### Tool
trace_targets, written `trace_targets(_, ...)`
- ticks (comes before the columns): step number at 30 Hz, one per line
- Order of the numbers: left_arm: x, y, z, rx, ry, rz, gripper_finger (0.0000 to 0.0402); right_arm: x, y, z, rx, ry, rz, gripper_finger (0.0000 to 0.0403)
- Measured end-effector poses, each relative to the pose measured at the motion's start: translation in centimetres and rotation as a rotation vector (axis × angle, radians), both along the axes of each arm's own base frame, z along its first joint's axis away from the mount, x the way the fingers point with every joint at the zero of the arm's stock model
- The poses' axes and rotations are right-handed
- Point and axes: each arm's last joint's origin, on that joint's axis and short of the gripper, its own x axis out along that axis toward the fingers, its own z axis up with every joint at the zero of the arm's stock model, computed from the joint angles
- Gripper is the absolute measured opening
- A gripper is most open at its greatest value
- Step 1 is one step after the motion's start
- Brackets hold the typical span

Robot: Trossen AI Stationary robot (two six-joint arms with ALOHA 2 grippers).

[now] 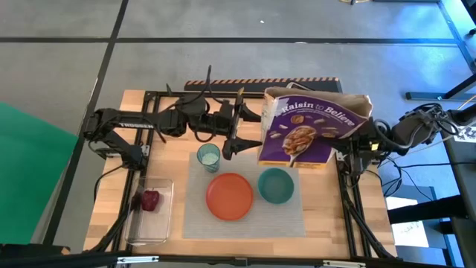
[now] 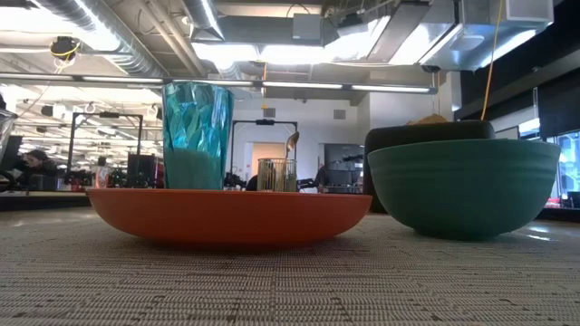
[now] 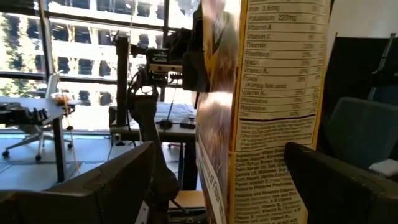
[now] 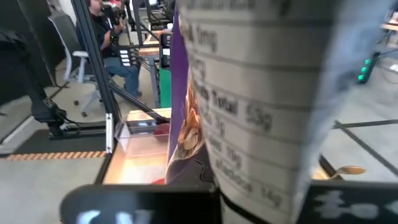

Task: Arrange a breakfast setting
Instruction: Pour the cereal from the cereal box into the blue bowl

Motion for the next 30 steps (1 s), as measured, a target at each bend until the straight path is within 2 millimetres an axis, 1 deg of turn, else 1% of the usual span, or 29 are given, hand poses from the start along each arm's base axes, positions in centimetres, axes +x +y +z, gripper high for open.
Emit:
trace_targets(3, -0.4, -0.6, 0.5, 0.002, -0.025, 0.023, 0.0359, 0.0, 0.1, 0.0, 0.030, -0.005, 0.014, 0.0000)
trace_targets(6, -0.7, -1.0, 1.3, 0.033, -0.064, 0.056, 0.0359, 0.7, 0.4, -0.1, 0.025, 0.006, -0.009, 0.0000)
trace_targets(11, -0.9, -1.9, 3.1, 0.124, -0.083, 0.118, 0.0359, 2.4, 1.3, -0.9, -0.082, 0.053, -0.017, 0.0000)
trace_targets(14, -0.9, -1.9, 3.4, 0.172, -0.049, 0.186, 0.0359, 2.1, 1.2, -0.4, -0.068, 0.013, 0.006, 0.0000)
trace_targets(18, -0.8, -1.5, 3.7, 0.167, -0.036, 0.221, 0.0359, 1.2, 0.7, 0.2, -0.043, -0.026, 0.011, 0.0000)
trace_targets(20, -0.7, -1.3, 3.6, 0.167, -0.031, 0.226, 0.0359, 0.6, 0.3, 0.4, -0.046, -0.040, -0.002, 0.0000)
trace_targets(25, 1.1, -0.9, 1.7, 0.156, 0.037, 0.223, 0.0359, -1.1, -0.8, 1.0, -0.038, -0.088, -0.051, 0.0000)
trace_targets(30, 1.9, -0.6, 1.0, 0.163, 0.043, 0.227, 0.0359, -1.5, -1.1, 1.1, -0.045, -0.096, -0.036, 0.0000)
